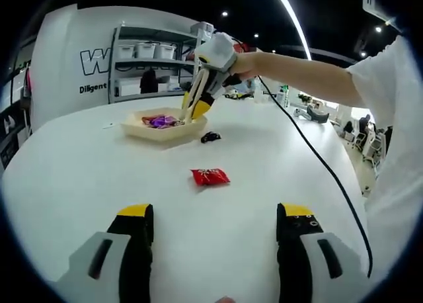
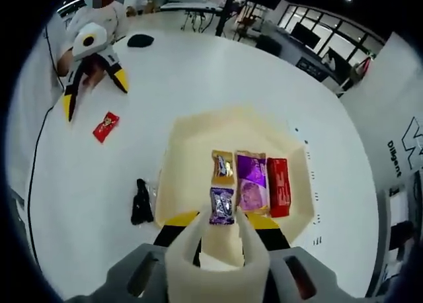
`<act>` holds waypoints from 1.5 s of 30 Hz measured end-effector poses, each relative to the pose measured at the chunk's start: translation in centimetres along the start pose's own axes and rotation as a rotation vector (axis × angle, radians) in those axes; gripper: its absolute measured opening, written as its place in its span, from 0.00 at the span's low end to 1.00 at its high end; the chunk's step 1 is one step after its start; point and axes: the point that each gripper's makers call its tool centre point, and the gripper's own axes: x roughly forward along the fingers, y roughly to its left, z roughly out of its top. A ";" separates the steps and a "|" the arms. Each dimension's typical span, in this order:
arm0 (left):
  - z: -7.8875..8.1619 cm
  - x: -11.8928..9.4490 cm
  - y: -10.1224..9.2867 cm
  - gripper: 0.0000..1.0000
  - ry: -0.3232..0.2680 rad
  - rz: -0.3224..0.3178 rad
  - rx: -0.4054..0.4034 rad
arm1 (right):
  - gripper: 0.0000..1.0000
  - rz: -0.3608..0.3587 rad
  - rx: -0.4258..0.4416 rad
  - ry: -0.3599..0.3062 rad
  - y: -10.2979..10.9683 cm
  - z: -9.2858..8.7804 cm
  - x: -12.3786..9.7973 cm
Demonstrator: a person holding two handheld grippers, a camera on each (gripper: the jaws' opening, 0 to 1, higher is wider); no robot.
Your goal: Place the target food into the container with the food tongs after gripping and lifting it, then release it inside without dropping or visibly crushing the food.
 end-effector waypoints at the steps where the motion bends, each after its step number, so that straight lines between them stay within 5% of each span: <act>1: 0.0 0.0 0.0 0.74 0.001 0.000 -0.001 | 0.17 0.005 0.004 -0.003 0.1 0.0 0.0; 15: 0.0 -0.1 -0.2 0.74 -0.003 -0.002 0.001 | 0.18 -0.024 0.069 -0.089 0.9 1.5 -1.9; 45: 0.2 0.1 -0.9 0.75 -0.001 -0.009 0.013 | 0.18 -0.117 0.221 -0.322 7.5 5.2 -4.5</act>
